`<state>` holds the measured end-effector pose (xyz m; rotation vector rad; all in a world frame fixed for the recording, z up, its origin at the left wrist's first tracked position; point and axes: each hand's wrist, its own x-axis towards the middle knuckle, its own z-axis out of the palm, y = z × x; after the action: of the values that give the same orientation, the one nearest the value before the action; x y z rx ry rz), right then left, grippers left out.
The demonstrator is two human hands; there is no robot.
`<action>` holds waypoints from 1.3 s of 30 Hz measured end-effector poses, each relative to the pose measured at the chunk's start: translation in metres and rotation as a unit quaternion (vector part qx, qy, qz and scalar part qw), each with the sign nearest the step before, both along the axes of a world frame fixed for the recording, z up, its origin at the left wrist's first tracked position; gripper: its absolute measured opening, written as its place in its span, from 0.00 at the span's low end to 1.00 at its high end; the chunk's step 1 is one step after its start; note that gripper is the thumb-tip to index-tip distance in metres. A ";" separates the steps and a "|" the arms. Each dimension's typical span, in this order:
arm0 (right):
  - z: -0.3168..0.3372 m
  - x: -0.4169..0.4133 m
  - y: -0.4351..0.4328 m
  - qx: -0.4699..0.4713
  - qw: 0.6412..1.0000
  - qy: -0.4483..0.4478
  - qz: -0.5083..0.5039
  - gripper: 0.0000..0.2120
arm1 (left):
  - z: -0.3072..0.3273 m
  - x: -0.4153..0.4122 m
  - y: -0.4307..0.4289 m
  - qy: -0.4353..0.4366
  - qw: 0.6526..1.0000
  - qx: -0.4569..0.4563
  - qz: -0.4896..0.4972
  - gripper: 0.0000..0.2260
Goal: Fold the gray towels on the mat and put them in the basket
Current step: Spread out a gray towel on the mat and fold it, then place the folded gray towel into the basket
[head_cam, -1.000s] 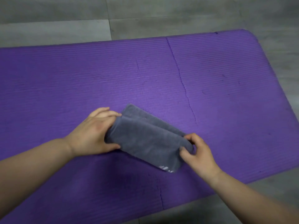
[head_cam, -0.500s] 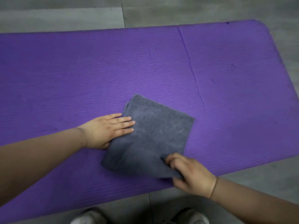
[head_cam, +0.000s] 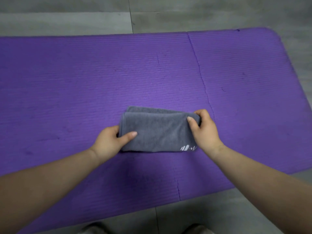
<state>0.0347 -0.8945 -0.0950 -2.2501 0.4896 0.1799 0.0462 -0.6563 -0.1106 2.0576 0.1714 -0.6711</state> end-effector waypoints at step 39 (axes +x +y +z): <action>0.143 0.050 0.050 0.335 0.872 0.323 0.153 0.13 | 0.155 0.009 0.027 0.146 0.904 -0.168 0.364 0.14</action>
<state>0.0847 -0.8448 0.0476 -1.5159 0.3264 1.1162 0.0549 -0.6294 0.0445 1.3947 0.8864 -0.4797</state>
